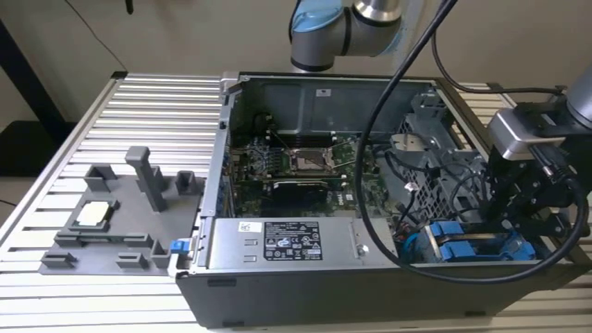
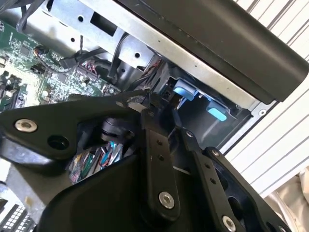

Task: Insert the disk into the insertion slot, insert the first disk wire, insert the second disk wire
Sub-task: 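Insert the first disk wire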

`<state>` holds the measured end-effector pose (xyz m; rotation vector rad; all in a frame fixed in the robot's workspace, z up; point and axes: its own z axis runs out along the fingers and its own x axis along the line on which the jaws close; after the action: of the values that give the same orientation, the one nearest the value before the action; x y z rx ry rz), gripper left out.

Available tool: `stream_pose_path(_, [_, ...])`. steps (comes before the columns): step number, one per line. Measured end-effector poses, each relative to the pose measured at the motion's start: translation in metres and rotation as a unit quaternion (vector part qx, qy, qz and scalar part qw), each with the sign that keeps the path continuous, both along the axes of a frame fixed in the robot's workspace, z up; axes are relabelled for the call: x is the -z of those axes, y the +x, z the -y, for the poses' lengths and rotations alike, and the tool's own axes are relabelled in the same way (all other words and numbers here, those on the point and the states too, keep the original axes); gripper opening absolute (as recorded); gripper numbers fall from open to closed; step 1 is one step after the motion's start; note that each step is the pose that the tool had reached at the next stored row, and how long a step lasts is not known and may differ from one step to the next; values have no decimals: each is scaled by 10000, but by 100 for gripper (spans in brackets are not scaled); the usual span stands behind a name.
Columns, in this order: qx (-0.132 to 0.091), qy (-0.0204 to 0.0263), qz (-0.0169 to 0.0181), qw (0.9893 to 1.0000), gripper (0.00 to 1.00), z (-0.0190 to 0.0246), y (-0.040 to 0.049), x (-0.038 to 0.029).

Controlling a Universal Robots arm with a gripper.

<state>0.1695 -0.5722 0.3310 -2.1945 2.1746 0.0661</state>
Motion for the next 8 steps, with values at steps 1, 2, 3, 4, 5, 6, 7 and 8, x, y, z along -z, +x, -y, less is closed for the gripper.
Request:
stream_pose_path(1, [0,-2,0,10000,27,0,0,-6])
stream_pose_path(2, [0,-4,0,10000,27,0,0,-29])
stream_pose_path(3, [1,-2,0,10000,27,0,0,-66])
stream_pose_path(4, [0,-3,0,10000,27,0,0,-107])
stream_pose_path(5, [0,-4,0,10000,27,0,0,-152])
stream_pose_path(6, [0,-4,0,10000,27,0,-1,-199])
stream_pose_path(7, [0,-4,0,10000,27,0,-1,-243])
stream_pose_path(8, [0,-4,0,10000,27,0,-1,-292])
